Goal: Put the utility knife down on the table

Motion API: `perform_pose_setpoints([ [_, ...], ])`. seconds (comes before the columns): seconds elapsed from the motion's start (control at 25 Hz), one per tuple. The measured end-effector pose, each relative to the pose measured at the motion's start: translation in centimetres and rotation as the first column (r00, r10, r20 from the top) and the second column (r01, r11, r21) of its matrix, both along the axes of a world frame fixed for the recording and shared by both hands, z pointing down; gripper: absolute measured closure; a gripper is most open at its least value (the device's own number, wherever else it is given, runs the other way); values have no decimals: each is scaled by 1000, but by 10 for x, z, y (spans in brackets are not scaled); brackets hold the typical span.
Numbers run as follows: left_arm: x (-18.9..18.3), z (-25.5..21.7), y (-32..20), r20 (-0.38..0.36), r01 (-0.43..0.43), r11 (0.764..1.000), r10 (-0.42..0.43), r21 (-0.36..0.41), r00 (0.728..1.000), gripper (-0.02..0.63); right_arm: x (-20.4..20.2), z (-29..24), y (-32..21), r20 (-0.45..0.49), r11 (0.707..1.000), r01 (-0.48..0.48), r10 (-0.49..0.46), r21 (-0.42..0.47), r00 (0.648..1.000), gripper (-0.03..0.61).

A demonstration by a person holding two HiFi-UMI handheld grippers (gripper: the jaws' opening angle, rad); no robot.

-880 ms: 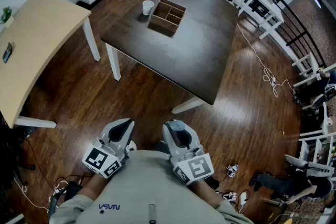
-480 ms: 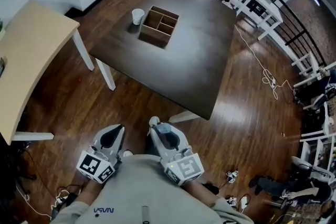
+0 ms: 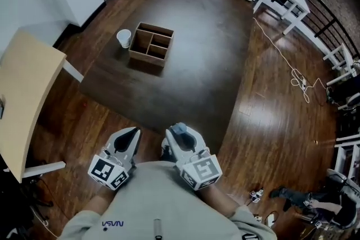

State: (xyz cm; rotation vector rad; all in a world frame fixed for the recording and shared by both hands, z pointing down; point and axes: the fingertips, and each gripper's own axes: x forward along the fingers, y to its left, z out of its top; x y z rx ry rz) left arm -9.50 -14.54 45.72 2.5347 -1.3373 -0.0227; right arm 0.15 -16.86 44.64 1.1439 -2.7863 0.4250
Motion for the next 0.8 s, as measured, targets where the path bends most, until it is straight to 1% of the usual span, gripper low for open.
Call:
perform_pose_setpoints([
  [0.12,23,7,-39,33,-49,999,49,-4,998,614,27,12,-41,-11,998,-52,51,-26,999,489],
  [0.2,36,13,-62,59,-75,997,75,-7,995,614,45,23,-65,-36,996,-82,81,-42,996,489],
  [0.28,48,22,-86,79,-95,995,96,-19,992,614,62,39,-90,-75,992,-111,106,-62,992,489],
  [0.4,57,42,-112,93,-128,989,134,-69,987,614,83,74,-120,-155,981,-153,134,-120,979,489],
  [0.48,61,61,-127,96,-145,983,156,-114,983,614,94,102,-136,-213,969,-184,147,-165,966,489],
  [0.6,66,87,-144,100,-163,968,184,-190,978,614,108,145,-150,-297,943,-228,151,-244,943,489],
  [0.68,70,99,-152,105,-173,959,200,-224,974,614,115,170,-156,-341,922,-246,138,-299,930,489],
  [0.8,80,116,-160,110,-201,943,236,-265,965,614,122,198,-163,-398,898,-262,109,-354,911,489],
])
